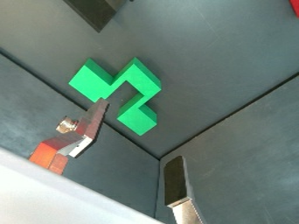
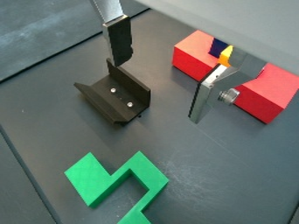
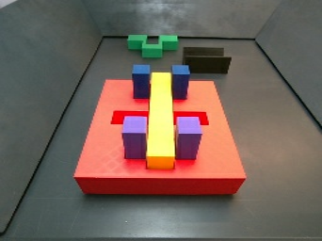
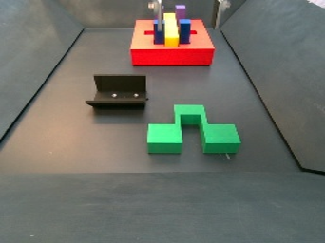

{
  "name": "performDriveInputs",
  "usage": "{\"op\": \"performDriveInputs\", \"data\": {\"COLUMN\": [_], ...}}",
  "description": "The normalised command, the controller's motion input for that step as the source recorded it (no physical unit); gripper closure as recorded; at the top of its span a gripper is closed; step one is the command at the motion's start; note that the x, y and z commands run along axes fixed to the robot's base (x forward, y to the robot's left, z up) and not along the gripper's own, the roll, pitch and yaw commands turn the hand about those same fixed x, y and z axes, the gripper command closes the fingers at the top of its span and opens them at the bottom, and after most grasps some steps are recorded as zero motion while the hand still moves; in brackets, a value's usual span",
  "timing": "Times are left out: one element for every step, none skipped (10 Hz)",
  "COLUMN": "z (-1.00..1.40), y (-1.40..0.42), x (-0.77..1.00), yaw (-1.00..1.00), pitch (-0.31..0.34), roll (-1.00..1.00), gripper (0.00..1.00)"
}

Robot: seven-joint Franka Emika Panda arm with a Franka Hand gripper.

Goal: Pick up the green object. Move up. Place the green object on the fixture. Regrasp the green object. Move to above the board. Insert the green object.
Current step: Pick up the green object.

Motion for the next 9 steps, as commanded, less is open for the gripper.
{"op": "performDriveInputs", "data": {"z": [0.0,0.0,-0.01,-0.21,-0.51,-0.66,-0.67,-0.66,-0.65], "y": [0.43,0.41,0.39,0.2,0.0,-0.07,-0.14,-0.1,-0.07], "x": [0.71,0.71,0.73,0.68,0.47,0.17,0.05,0.03,0.0], "yaw": [-0.27,-0.31,-0.34,-0.27,-0.06,0.0,0.0,0.0,0.0], "pitch": [-0.01,0.0,0.0,0.0,0.026,0.02,0.01,0.011,0.01], "roll": [0.12,0.16,0.15,0.15,0.18,0.19,0.17,0.15,0.14], "gripper": [0.0,0.0,0.0,0.0,0.0,0.0,0.0,0.0,0.0]}}
